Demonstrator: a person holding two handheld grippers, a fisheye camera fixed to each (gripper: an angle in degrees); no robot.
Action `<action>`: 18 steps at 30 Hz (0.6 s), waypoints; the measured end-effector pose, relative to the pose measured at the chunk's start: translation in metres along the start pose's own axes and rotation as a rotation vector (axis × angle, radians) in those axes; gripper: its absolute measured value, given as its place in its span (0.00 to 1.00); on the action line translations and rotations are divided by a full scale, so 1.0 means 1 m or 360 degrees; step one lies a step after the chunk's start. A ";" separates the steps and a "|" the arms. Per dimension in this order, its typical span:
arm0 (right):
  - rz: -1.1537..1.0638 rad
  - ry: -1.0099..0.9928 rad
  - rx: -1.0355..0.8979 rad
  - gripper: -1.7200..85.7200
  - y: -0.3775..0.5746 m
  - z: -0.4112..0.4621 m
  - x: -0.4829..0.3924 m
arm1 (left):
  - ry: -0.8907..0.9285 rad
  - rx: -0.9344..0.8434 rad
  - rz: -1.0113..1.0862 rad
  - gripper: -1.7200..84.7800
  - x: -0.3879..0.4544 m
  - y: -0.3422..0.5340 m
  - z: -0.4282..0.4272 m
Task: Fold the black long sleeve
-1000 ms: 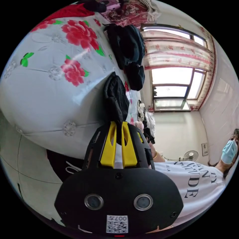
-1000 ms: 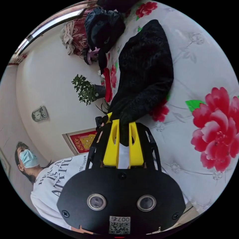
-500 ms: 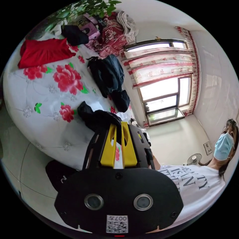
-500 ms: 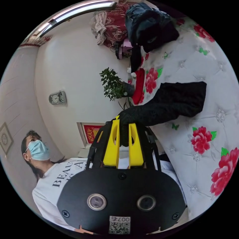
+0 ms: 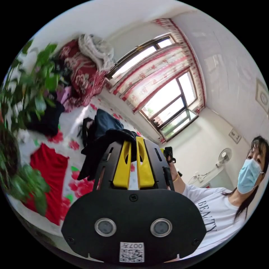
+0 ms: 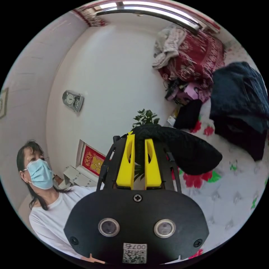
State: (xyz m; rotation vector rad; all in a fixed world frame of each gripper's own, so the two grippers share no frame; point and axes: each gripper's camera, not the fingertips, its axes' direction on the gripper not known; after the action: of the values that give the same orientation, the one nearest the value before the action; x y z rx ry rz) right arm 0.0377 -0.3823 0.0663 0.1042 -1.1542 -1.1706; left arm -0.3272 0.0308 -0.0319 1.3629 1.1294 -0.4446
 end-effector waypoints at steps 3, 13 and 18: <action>-0.0137 0.0050 0.0002 0.06 -0.016 0.046 -0.009 | -0.0211 -0.0047 0.0101 0.02 -0.004 -0.023 -0.017; 0.0596 0.0426 -0.0519 0.08 0.083 0.243 0.155 | -0.0949 -0.0181 -0.0187 0.02 -0.090 0.094 -0.027; 0.0798 0.0415 -0.0790 0.09 0.148 0.260 0.192 | -0.1233 -0.0131 -0.0064 0.04 -0.061 0.179 -0.011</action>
State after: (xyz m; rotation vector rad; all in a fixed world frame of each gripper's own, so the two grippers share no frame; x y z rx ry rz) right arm -0.0729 -0.3378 0.4011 -0.3831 -0.5853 -0.9253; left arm -0.2123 0.0607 0.1159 0.9527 0.5228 -0.8538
